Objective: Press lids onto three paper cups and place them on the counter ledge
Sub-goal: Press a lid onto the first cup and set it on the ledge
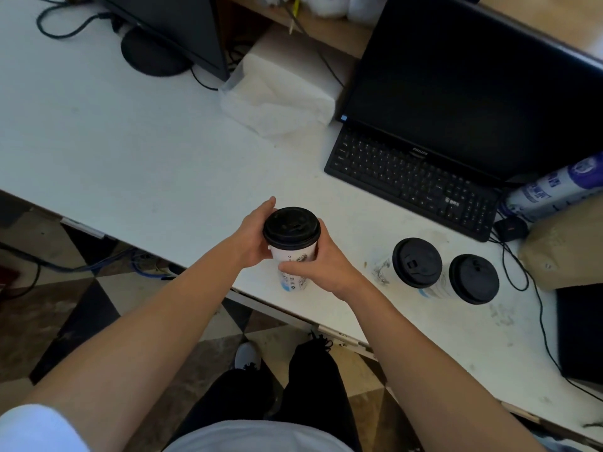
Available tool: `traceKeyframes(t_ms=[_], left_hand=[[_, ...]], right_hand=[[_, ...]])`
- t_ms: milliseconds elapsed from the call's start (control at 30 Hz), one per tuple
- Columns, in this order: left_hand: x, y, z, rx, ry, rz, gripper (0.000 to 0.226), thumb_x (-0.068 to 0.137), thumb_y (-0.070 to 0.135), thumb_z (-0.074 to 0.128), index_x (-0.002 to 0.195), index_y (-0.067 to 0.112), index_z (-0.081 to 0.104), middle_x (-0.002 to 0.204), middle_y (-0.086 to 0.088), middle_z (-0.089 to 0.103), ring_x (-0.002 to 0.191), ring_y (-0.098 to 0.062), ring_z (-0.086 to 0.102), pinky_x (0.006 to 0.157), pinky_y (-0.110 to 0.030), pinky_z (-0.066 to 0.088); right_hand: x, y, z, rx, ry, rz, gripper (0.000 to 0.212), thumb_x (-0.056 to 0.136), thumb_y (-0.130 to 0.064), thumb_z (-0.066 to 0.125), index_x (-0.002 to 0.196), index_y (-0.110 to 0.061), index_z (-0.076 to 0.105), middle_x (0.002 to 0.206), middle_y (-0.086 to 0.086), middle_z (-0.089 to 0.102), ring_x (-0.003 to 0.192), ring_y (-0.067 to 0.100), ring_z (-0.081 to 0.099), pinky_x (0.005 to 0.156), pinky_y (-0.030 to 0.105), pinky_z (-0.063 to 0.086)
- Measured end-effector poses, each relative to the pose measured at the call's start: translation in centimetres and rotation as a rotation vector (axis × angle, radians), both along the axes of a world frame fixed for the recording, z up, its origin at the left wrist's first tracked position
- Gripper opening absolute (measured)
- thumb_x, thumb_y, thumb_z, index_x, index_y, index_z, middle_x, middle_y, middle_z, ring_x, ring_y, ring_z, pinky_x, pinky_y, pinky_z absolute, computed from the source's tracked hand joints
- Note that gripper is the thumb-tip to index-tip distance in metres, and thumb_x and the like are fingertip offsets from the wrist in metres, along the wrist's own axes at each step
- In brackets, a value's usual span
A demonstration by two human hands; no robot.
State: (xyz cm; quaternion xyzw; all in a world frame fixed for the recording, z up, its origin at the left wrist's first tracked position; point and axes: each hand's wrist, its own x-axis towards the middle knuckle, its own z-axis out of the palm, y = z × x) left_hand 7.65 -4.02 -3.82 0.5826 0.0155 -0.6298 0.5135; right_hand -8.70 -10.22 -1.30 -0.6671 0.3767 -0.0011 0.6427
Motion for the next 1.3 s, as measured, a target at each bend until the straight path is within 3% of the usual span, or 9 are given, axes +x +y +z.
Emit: traceKeyframes(t_ms=[200, 333, 433, 500, 600, 667, 833, 1100, 1300], left_hand=[[0.2, -1.2, 1.3, -0.048, -0.102, 0.028, 0.046, 0.106, 0.044, 0.038, 0.089, 0.014, 0.069, 0.088, -0.007, 0.072, 0.086, -0.023, 0.066, 0.077, -0.034, 0.050], [1.1, -1.1, -0.4, 0.012, -0.817, -0.007, 0.032, 0.104, 0.032, 0.044, 0.102, 0.010, 0.066, 0.098, -0.001, 0.067, 0.098, -0.025, 0.062, 0.074, -0.031, 0.043], [2.2, 1.0, -3.6, 0.072, -1.381, -0.279, 0.037, 0.100, 0.037, 0.051, 0.120, 0.009, 0.062, 0.126, -0.014, 0.062, 0.118, -0.038, 0.053, 0.093, -0.043, 0.045], [2.4, 2.0, -5.4, 0.205, -1.545, -0.442, 0.054, 0.098, 0.047, 0.051, 0.138, 0.011, 0.052, 0.151, -0.019, 0.044, 0.138, -0.046, 0.036, 0.111, -0.057, 0.034], [2.1, 3.1, -7.3, 0.383, -1.495, -0.640, 0.078, 0.097, 0.063, 0.036, 0.159, 0.019, 0.019, 0.169, -0.017, 0.004, 0.153, -0.047, 0.000, 0.121, -0.060, 0.002], [1.8, 3.7, -8.7, 0.425, -1.500, -0.692, 0.083, 0.095, 0.069, 0.023, 0.161, 0.022, 0.005, 0.169, -0.013, -0.007, 0.153, -0.045, -0.011, 0.123, -0.061, -0.003], [1.5, 4.0, -9.8, 0.422, -1.572, -0.628, 0.083, 0.095, 0.072, 0.015, 0.162, 0.024, 0.006, 0.170, -0.012, -0.001, 0.154, -0.042, -0.009, 0.123, -0.059, -0.003], [1.5, 3.9, -9.7, 0.400, -1.579, -0.575, 0.083, 0.094, 0.073, 0.016, 0.161, 0.025, 0.009, 0.170, -0.011, 0.002, 0.154, -0.042, -0.007, 0.123, -0.058, -0.005], [1.9, 4.0, -9.9, 0.399, -1.600, -0.543, 0.085, 0.092, 0.074, 0.018, 0.161, 0.025, 0.012, 0.170, -0.011, 0.005, 0.154, -0.042, -0.005, 0.122, -0.059, -0.004]], right_hand=[[0.7, -0.2, 0.9, -0.049, -0.041, -0.073, 0.090, 0.059, -0.002, 0.096, 0.133, -0.020, 0.047, 0.126, -0.005, 0.065, 0.114, -0.001, 0.062, 0.095, 0.017, 0.051], [0.8, -0.6, 1.2, -0.192, -0.013, -0.078, 0.098, 0.054, -0.022, 0.100, 0.132, -0.028, 0.041, 0.125, -0.010, 0.062, 0.119, 0.004, 0.059, 0.104, 0.025, 0.047], [0.6, -1.3, 2.0, -0.279, 0.032, -0.066, 0.099, 0.057, -0.023, 0.100, 0.133, -0.032, 0.037, 0.124, -0.016, 0.059, 0.118, 0.001, 0.056, 0.100, 0.020, 0.047], [0.6, -1.9, 2.3, -0.323, 0.048, -0.056, 0.098, 0.060, -0.020, 0.098, 0.133, -0.035, 0.035, 0.127, -0.016, 0.057, 0.119, 0.002, 0.055, 0.098, 0.018, 0.046], [0.8, -2.5, 2.5, -0.394, 0.091, -0.022, 0.093, 0.069, -0.015, 0.091, 0.138, -0.035, 0.032, 0.133, -0.011, 0.053, 0.123, 0.009, 0.052, 0.102, 0.025, 0.045], [0.8, -3.1, 2.7, -0.481, 0.112, 0.018, 0.088, 0.072, -0.015, 0.086, 0.139, -0.033, 0.033, 0.135, -0.008, 0.051, 0.124, 0.013, 0.051, 0.104, 0.031, 0.046], [1.5, -5.5, 3.9, -0.763, 0.219, 0.197, 0.082, 0.069, -0.017, 0.080, 0.142, -0.023, 0.042, 0.134, 0.000, 0.054, 0.121, 0.026, 0.052, 0.103, 0.048, 0.045], [4.0, -9.4, 8.1, -1.097, 0.369, 0.508, 0.080, 0.066, -0.016, 0.077, 0.140, -0.020, 0.048, 0.129, 0.001, 0.058, 0.119, 0.028, 0.055, 0.108, 0.046, 0.038], [5.5, -11.5, 12.5, -1.265, 0.467, 0.662, 0.085, 0.073, -0.011, 0.075, 0.149, -0.022, 0.040, 0.143, 0.002, 0.049, 0.138, 0.029, 0.039, 0.123, 0.053, 0.015]])
